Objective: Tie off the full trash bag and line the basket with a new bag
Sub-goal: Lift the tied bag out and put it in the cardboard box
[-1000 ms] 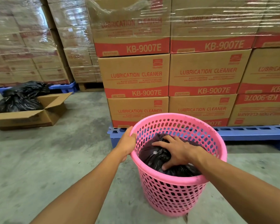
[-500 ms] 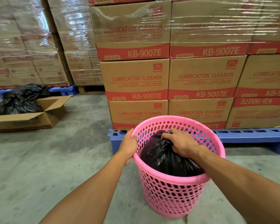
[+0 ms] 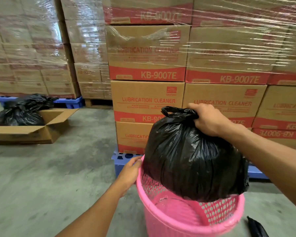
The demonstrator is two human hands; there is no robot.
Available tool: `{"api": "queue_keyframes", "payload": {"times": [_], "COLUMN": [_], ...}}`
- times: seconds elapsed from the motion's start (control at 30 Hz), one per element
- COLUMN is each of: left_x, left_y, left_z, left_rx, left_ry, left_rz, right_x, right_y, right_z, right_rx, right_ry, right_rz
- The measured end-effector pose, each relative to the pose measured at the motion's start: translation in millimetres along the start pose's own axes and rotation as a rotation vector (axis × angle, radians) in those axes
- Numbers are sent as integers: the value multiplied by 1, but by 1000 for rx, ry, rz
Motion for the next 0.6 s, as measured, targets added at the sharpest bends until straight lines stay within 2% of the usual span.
{"api": "queue_keyframes", "payload": {"times": [0.13,0.3,0.43,0.6], "left_x": [-42,-145,-247,-398], "left_y": [-22,-19,-4,30], "left_z": [44,132,220,340], "left_rx": [-106,-174,-207,-336], "left_ry": [-114,-396,-611,-942], "left_rz": [-31,-69,-79,-208], "right_x": [19,58,118,217], "right_y": [-46,-112,-176,-259], "right_z": [26,70,120,191], "right_rx": [44,118,148,185], "right_ry": [21,-7,-55,-144], "right_rz": [-1,-52,-63,-45]}}
Point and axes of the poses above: each hand's wrist, its own y-axis away from the middle knuckle, its own z-axis out of the back of the hand, x = y × z, the point moved 9 cm from there along -y, towards the middle knuckle, and after that the axes turned 12 degrees about -x, right-handed, at the moved point
